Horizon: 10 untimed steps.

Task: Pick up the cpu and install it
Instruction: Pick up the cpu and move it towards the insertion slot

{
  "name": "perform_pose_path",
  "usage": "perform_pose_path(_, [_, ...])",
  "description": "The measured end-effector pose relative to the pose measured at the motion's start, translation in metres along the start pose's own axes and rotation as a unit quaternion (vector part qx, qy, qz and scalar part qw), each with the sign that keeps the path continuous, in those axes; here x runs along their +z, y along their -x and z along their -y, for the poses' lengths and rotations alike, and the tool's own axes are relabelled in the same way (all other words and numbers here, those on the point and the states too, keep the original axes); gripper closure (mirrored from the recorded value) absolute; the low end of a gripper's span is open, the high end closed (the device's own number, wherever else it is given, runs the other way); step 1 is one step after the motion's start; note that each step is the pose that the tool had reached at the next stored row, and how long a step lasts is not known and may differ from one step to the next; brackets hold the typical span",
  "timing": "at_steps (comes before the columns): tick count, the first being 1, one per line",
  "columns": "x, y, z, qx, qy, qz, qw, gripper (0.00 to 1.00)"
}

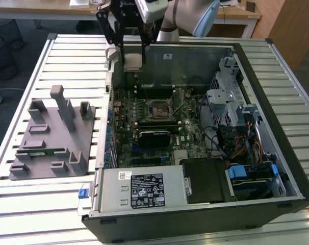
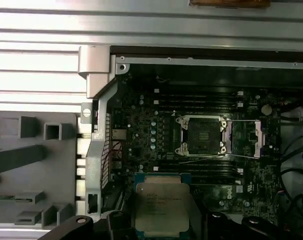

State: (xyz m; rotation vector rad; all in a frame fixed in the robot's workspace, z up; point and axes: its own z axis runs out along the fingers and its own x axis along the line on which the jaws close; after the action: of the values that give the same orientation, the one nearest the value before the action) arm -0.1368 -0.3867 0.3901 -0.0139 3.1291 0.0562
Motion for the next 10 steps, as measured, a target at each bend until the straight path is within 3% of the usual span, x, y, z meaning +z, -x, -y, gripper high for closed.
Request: perform_pose_path(10, [0.0005,0.0281,-0.0009,0.0,0.0,0.0,1.0,0.47])
